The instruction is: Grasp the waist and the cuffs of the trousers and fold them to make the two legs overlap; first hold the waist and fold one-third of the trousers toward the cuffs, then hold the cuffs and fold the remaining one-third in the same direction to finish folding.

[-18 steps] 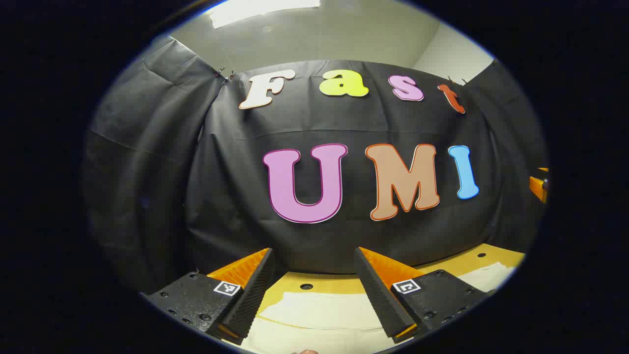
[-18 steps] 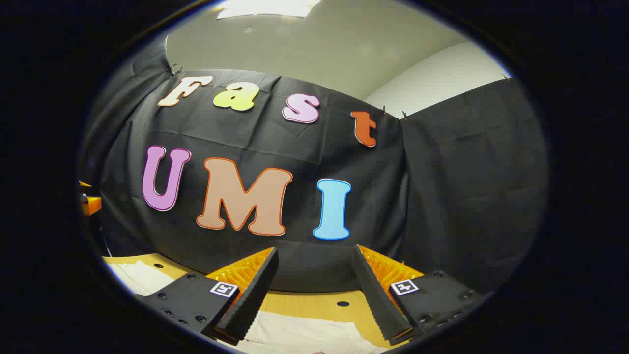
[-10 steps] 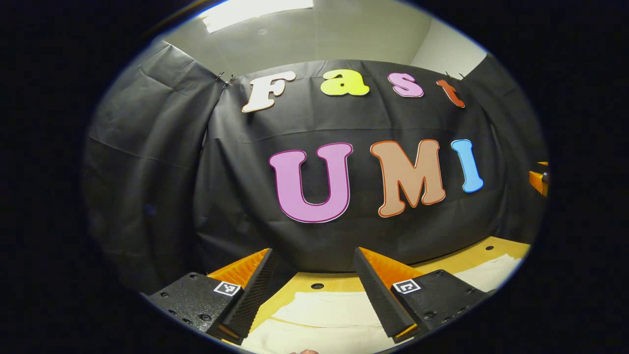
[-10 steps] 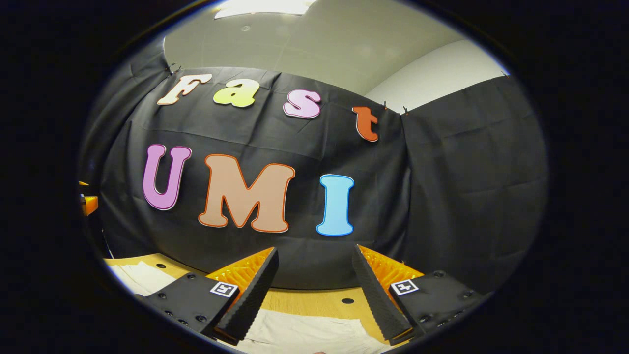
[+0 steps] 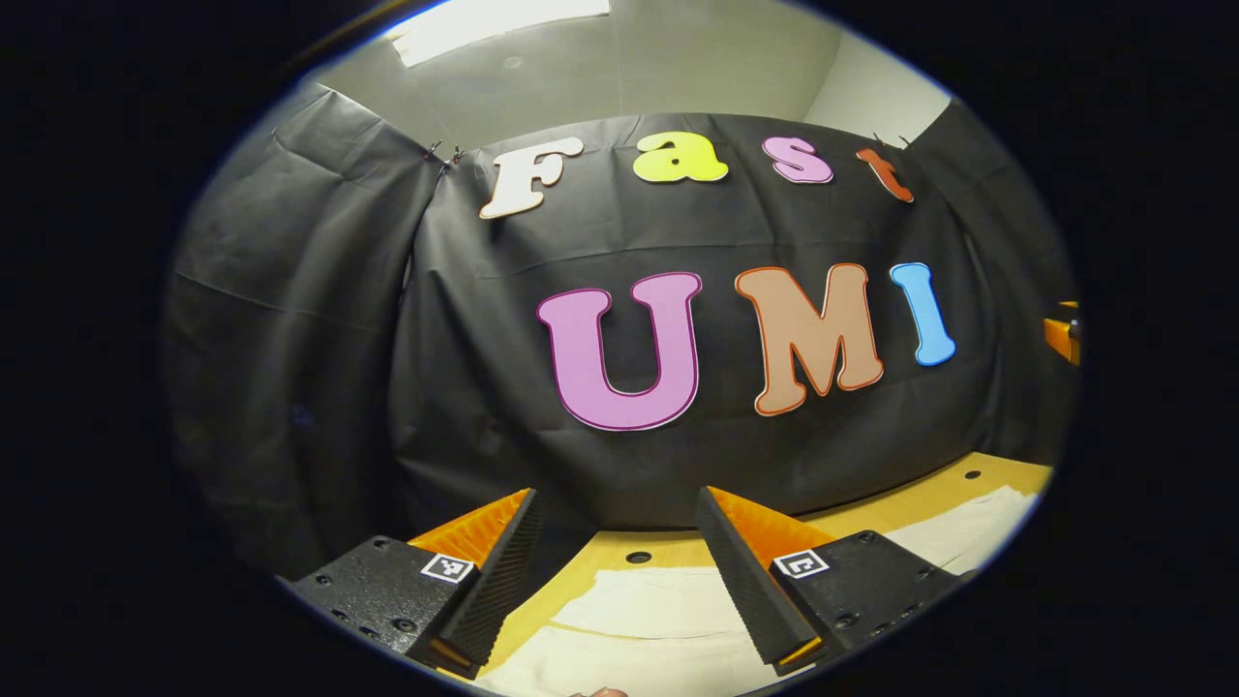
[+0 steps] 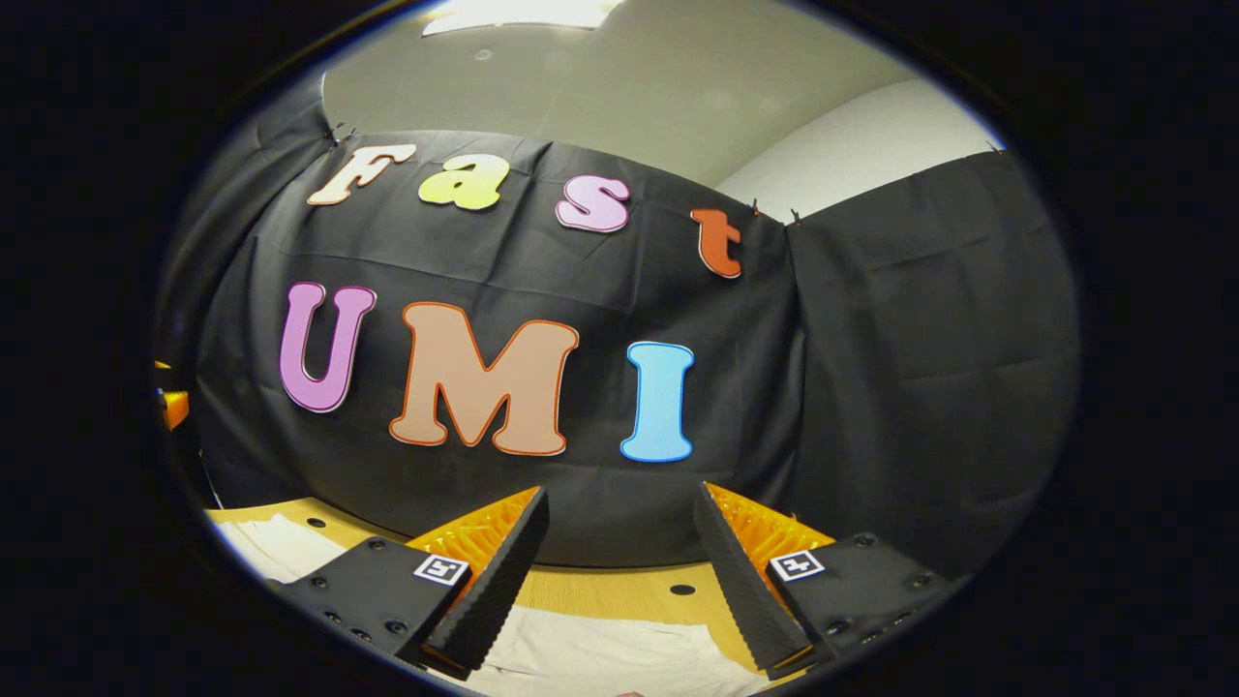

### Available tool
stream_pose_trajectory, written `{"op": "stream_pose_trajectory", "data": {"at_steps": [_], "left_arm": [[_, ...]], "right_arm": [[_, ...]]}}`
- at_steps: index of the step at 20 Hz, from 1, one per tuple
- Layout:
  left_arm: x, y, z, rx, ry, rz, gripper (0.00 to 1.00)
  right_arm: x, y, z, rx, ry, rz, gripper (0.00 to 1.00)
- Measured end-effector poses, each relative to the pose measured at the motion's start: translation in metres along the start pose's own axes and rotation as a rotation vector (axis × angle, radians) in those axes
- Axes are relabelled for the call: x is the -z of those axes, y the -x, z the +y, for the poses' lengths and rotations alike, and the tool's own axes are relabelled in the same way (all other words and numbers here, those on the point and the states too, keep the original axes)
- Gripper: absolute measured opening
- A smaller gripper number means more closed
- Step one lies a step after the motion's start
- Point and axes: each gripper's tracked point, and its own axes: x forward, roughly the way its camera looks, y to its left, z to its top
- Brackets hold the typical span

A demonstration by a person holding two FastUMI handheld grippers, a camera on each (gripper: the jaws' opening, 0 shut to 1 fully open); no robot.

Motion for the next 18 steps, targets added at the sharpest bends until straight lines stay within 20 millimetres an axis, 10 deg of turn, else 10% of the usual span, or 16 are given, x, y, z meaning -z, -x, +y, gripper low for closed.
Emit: {"op": "stream_pose_trajectory", "data": {"at_steps": [18], "left_arm": [[0.159, 0.076, 0.058, 0.257, -0.536, 0.294, 0.96]], "right_arm": [[0.004, 0.027, 0.019, -0.005, 0.022, 0.008, 0.97]]}}
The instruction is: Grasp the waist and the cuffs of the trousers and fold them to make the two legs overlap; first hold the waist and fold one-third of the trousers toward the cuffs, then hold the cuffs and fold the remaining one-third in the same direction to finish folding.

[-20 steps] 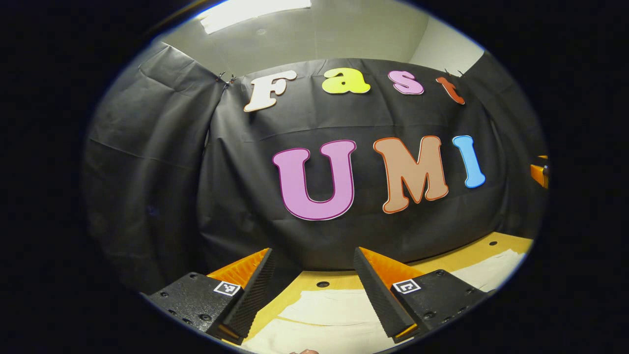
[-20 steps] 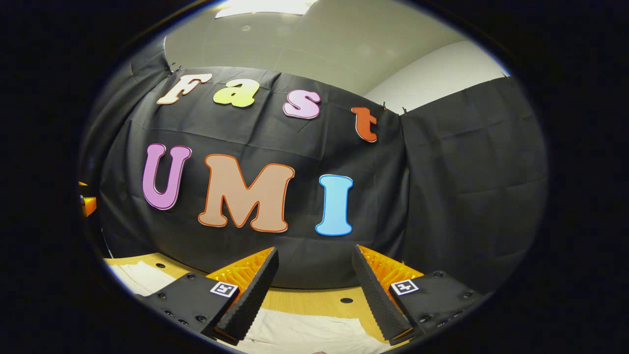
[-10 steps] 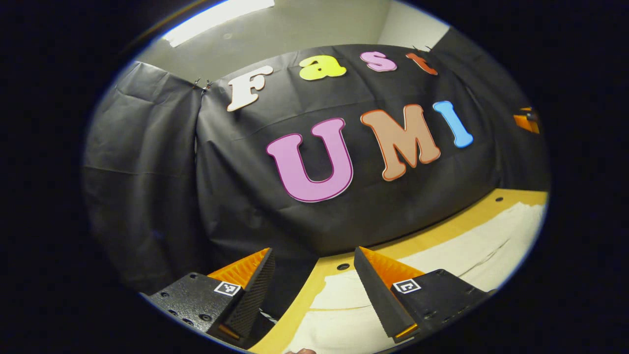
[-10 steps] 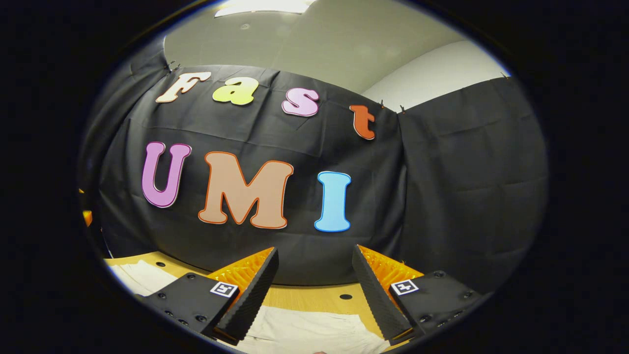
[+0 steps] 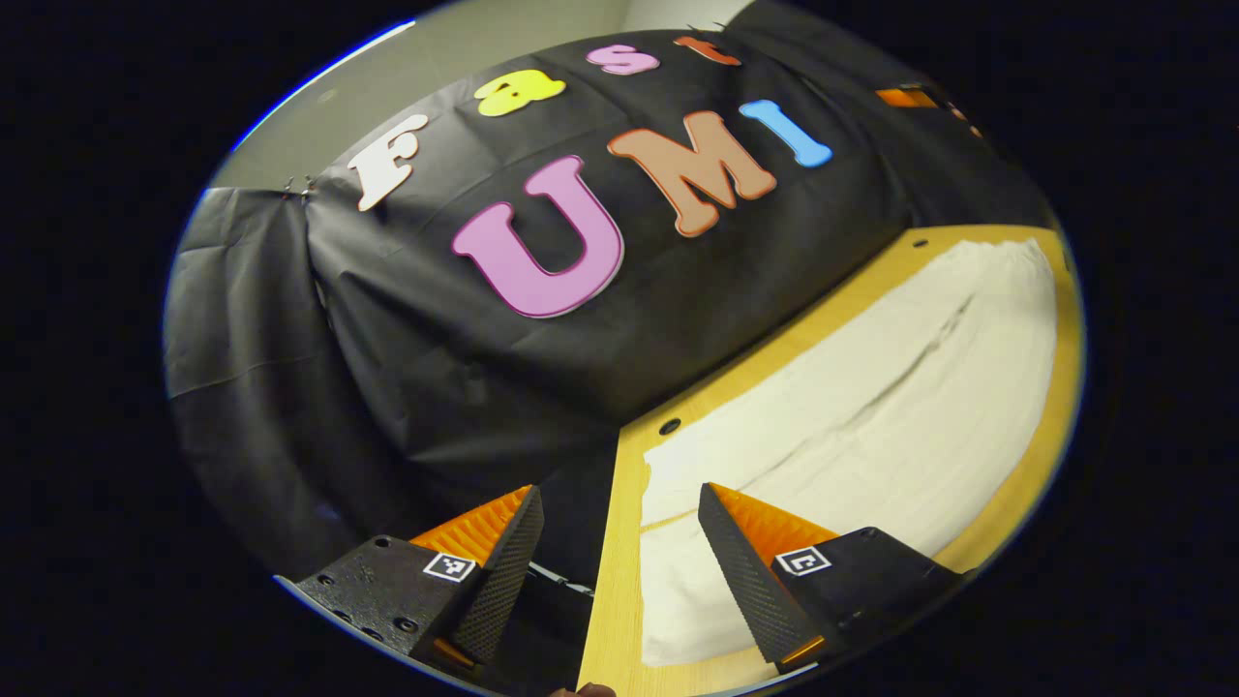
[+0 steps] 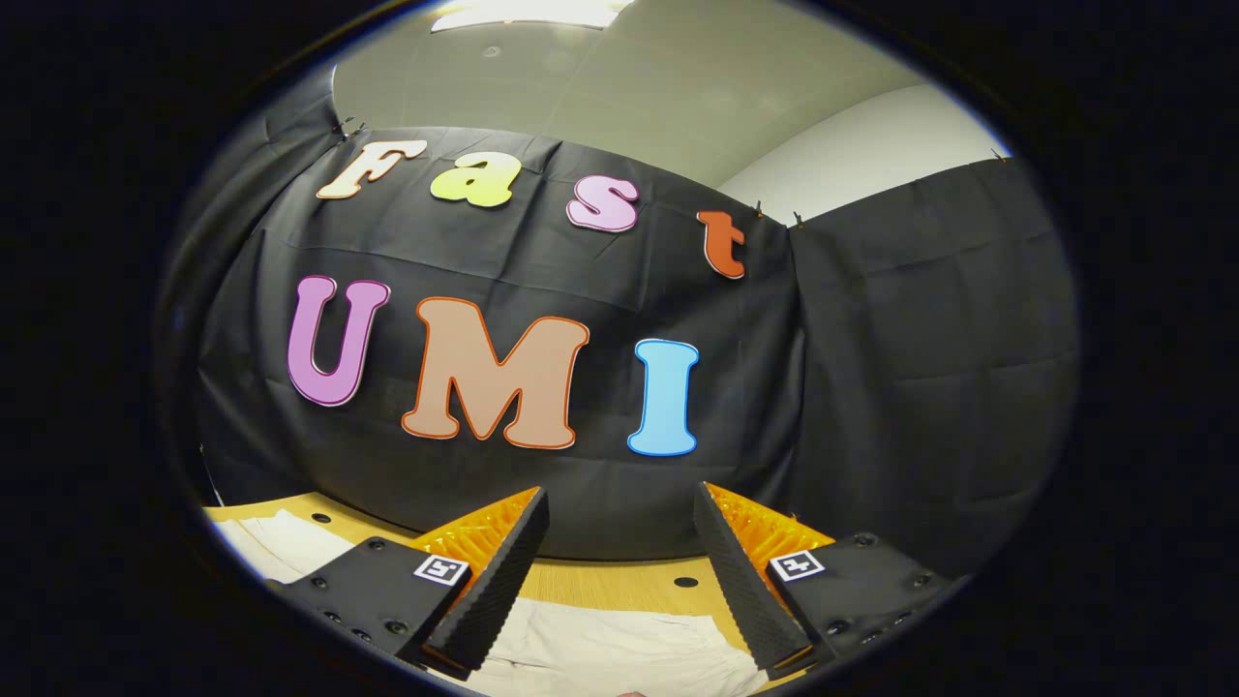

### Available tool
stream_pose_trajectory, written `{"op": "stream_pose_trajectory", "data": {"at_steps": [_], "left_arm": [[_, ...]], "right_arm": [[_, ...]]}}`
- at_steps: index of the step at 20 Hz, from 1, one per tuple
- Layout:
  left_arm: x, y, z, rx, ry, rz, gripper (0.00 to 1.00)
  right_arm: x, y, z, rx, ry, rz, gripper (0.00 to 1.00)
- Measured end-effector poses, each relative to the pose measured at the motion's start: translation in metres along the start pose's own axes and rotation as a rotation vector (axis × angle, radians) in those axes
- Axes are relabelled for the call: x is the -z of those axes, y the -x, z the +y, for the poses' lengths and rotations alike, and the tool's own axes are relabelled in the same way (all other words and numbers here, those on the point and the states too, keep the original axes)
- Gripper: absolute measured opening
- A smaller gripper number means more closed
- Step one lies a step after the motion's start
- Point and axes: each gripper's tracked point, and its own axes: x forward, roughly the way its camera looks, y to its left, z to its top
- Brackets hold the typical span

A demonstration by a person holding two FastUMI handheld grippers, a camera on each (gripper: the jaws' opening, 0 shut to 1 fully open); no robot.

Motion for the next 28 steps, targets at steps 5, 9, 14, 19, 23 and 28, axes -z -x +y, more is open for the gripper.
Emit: {"op": "stream_pose_trajectory", "data": {"at_steps": [5, 9, 14, 19, 23, 28], "left_arm": [[0.057, 0.013, -0.04, 0.164, -0.161, 0.087, 0.96], [0.098, 0.018, -0.064, 0.29, -0.27, 0.152, 0.96], [0.128, 0.035, -0.088, 0.469, -0.404, 0.217, 0.97], [0.152, 0.037, -0.1, 0.589, -0.538, 0.253, 0.97], [0.157, 0.036, -0.109, 0.679, -0.603, 0.261, 0.87], [0.153, 0.013, -0.114, 0.694, -0.682, 0.236, 0.81]], "right_arm": [[0.007, 0.005, 0.004, 0.007, 0.0, 0.018, 0.97], [0.013, 0.01, 0.008, 0.007, -0.01, 0.04, 0.97], [0.022, 0.014, 0.007, 0.011, 0.002, 0.053, 0.97], [0.03, 0.017, -0.004, 0.035, 0.006, 0.076, 0.97], [0.034, 0.021, -0.022, 0.078, 0.001, 0.085, 0.97], [0.04, 0.027, -0.036, 0.113, -0.002, 0.103, 0.97]]}}
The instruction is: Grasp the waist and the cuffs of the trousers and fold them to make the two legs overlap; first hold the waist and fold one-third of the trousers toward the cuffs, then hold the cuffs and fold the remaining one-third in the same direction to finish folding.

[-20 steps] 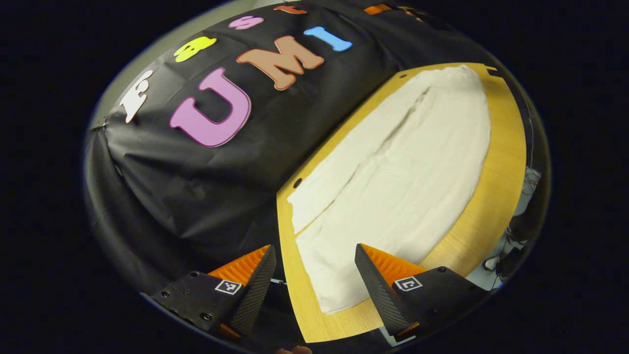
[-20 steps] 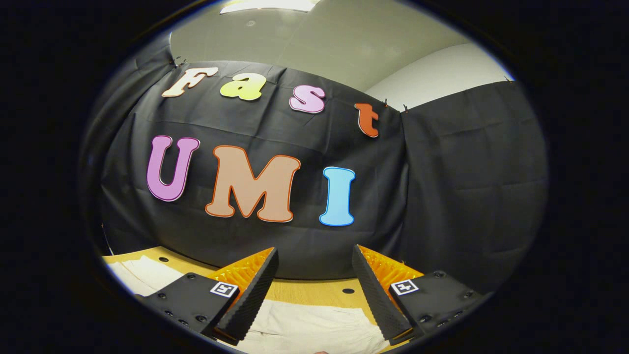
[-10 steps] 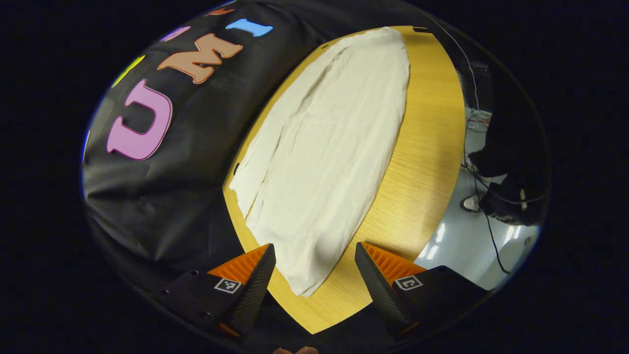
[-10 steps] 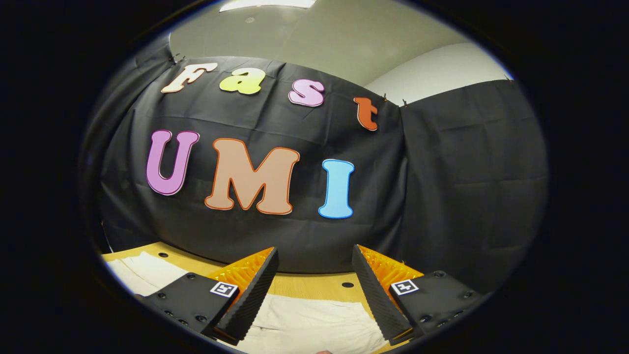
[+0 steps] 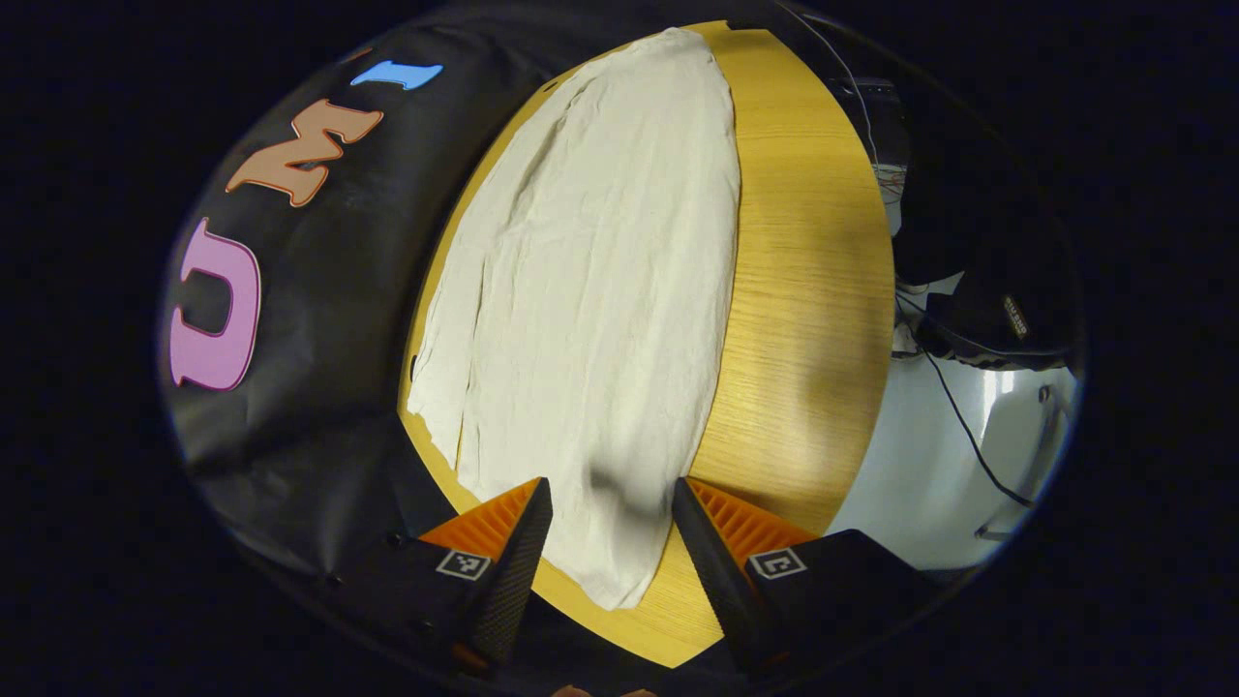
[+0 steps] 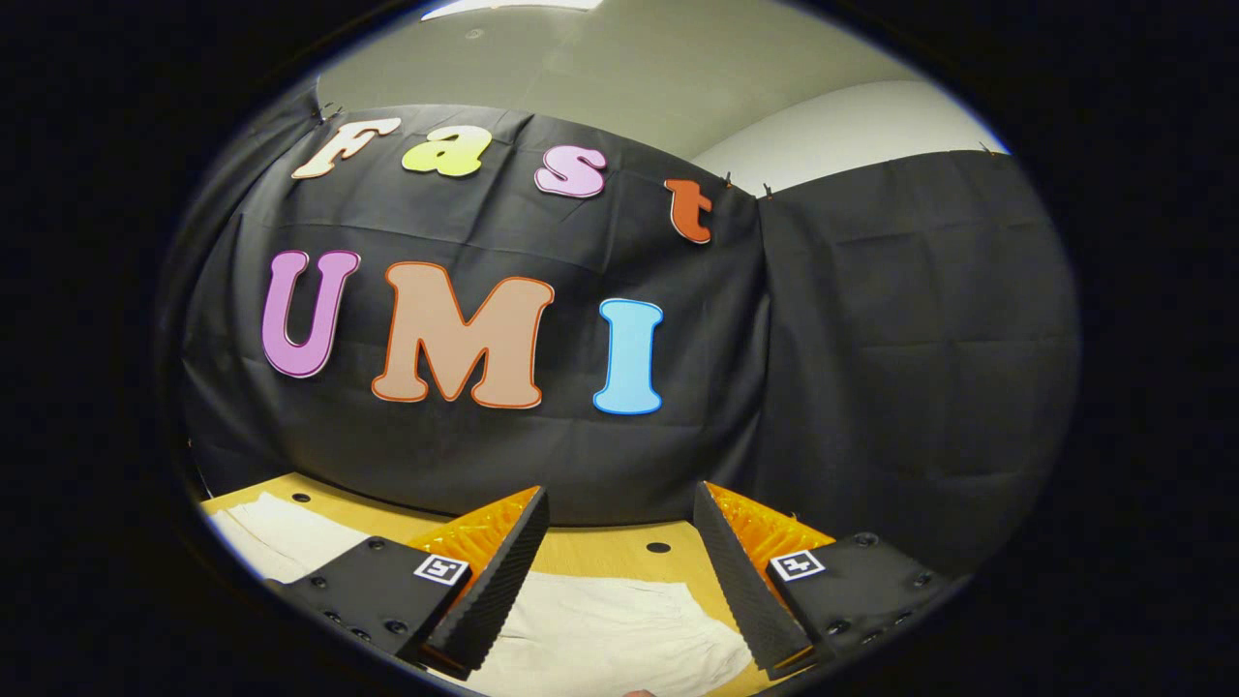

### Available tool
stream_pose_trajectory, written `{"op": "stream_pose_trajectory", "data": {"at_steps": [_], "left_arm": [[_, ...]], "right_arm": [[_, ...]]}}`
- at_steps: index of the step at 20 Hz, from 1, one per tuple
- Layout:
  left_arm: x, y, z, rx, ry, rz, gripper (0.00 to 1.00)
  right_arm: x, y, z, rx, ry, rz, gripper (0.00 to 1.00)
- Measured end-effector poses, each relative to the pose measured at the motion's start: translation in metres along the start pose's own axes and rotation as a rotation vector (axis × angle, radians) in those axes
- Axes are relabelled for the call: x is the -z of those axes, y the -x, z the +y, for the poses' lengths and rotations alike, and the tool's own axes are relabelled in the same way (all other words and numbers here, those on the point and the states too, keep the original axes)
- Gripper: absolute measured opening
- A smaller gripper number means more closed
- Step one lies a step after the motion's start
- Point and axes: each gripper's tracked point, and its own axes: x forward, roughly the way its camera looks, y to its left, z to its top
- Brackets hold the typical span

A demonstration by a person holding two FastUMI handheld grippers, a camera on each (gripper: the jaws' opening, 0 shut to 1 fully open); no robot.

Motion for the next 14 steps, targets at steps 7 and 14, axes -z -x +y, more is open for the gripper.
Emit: {"op": "stream_pose_trajectory", "data": {"at_steps": [7, 14], "left_arm": [[-0.003, -0.009, 0.009, 0.011, -0.029, 0.031, 0.7], [-0.003, -0.015, -0.001, 0.042, -0.06, 0.078, 0.36]], "right_arm": [[0.002, 0.002, -0.014, 0.004, 0.051, 0.003, 0.97], [0.02, 0.001, -0.033, -0.004, 0.126, 0.045, 0.97]]}}
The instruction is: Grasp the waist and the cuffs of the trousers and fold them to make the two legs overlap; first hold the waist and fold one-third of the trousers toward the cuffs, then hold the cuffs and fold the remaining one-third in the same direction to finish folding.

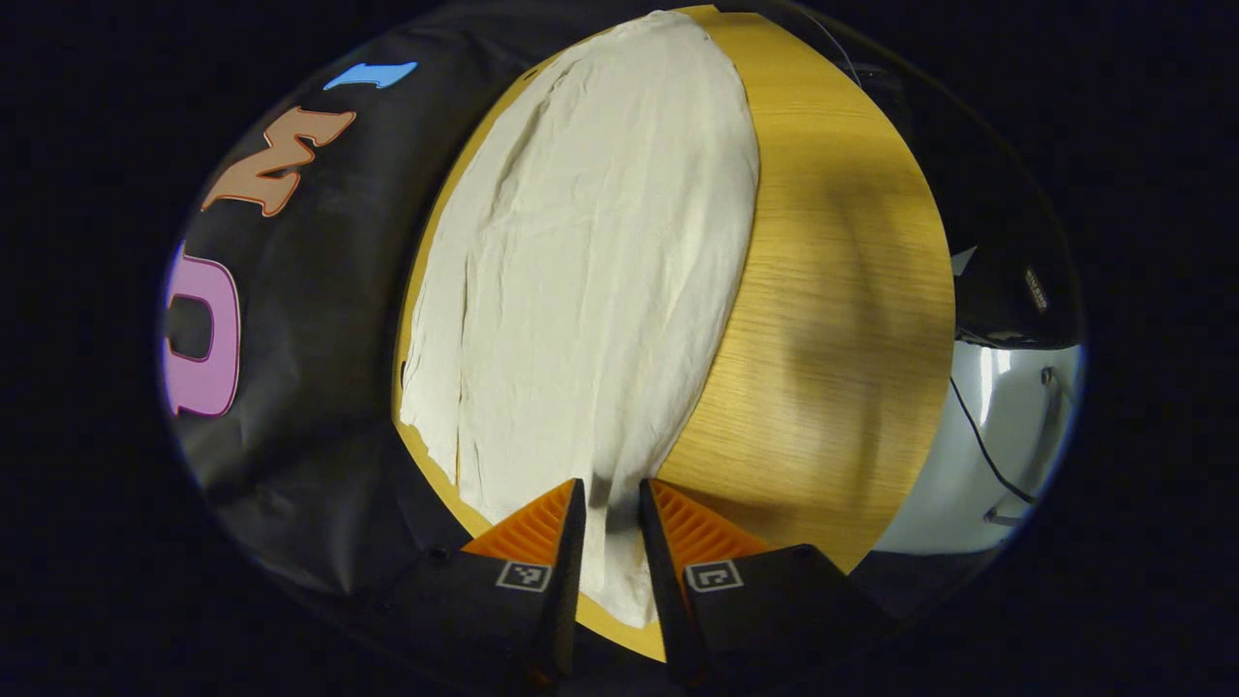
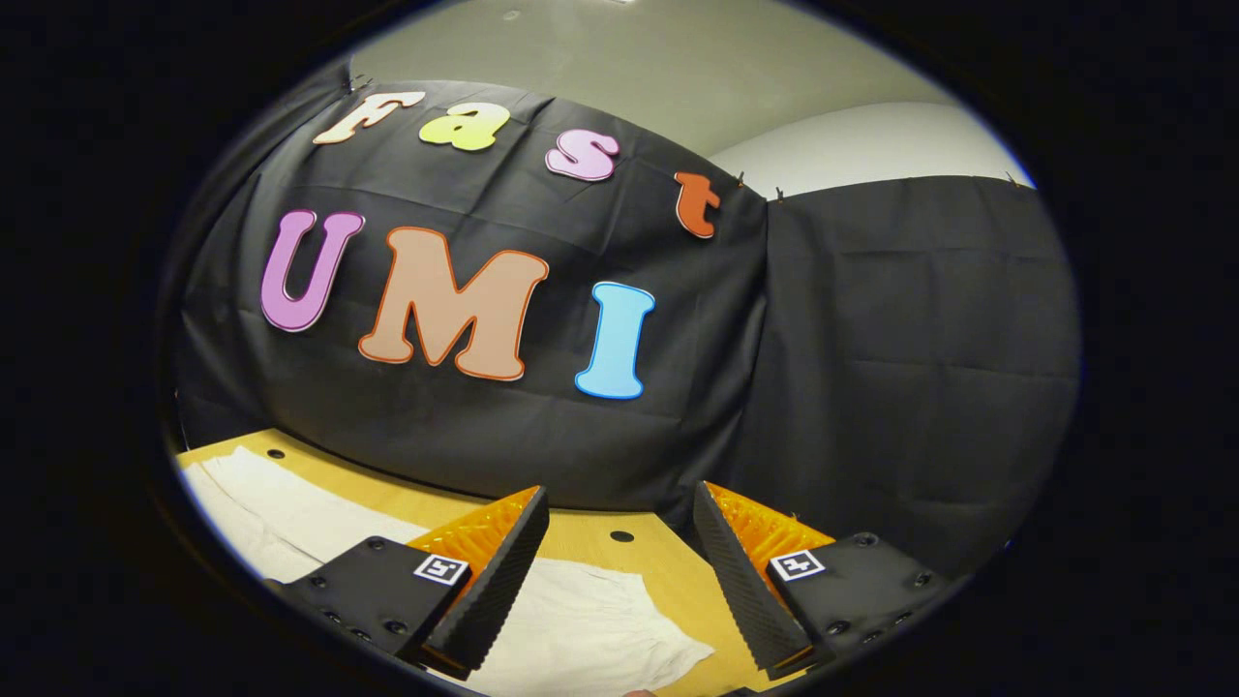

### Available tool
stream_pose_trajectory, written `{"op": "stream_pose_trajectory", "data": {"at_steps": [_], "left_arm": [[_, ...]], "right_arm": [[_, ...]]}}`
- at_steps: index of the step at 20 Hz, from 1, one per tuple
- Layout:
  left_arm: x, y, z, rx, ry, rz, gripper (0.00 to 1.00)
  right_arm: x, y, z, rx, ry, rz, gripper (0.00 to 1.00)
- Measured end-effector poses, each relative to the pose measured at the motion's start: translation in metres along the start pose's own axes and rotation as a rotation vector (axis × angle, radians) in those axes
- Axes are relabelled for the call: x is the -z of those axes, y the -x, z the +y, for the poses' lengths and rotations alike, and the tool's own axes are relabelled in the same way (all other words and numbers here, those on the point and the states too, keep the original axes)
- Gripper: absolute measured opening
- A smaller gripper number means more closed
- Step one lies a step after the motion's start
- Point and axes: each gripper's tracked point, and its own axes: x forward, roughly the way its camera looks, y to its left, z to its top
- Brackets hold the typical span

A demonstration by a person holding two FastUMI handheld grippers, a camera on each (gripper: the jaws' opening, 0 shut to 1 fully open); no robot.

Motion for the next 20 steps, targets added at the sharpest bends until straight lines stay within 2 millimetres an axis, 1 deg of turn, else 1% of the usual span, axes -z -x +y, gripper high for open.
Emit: {"op": "stream_pose_trajectory", "data": {"at_steps": [1, 2, 3, 5, 6, 8, 13, 16, 18, 20], "left_arm": [[0.0, -0.001, -0.004, 0.014, -0.013, 0.015, 0.25], [-0.001, 0.0, -0.006, 0.018, -0.021, 0.024, 0.19], [0.0, 0.0, -0.007, 0.015, -0.023, 0.031, 0.08], [0.0, 0.0, -0.008, 0.012, -0.011, 0.038, 0.04], [0.0, 0.0, -0.008, 0.009, -0.001, 0.041, 0.04], [0.0, -0.001, -0.008, 0.008, 0.003, 0.053, 0.0], [0.0, -0.001, -0.009, 0.018, 0.026, 0.069, 0.0], [0.0, -0.001, -0.009, 0.01, 0.019, 0.075, 0.0], [-0.001, -0.001, -0.009, -0.003, 0.022, 0.08, 0.0], [0.0, -0.001, -0.009, -0.015, 0.027, 0.084, 0.0]], "right_arm": [[0.004, -0.002, -0.001, -0.007, 0.012, 0.007, 0.98], [0.008, -0.003, -0.001, -0.019, 0.027, 0.014, 0.98], [0.013, -0.005, -0.002, -0.032, 0.046, 0.019, 0.97], [0.021, -0.007, -0.006, -0.055, 0.089, 0.03, 0.97], [0.027, -0.008, -0.009, -0.066, 0.11, 0.038, 0.97], [0.038, -0.01, -0.019, -0.078, 0.161, 0.055, 0.97], [0.08, -0.007, -0.044, -0.125, 0.371, 0.112, 0.97], [0.109, 0.002, -0.051, -0.182, 0.508, 0.144, 0.97], [0.133, 0.009, -0.055, -0.219, 0.596, 0.167, 0.98], [0.153, 0.012, -0.053, -0.258, 0.663, 0.188, 0.97]]}}
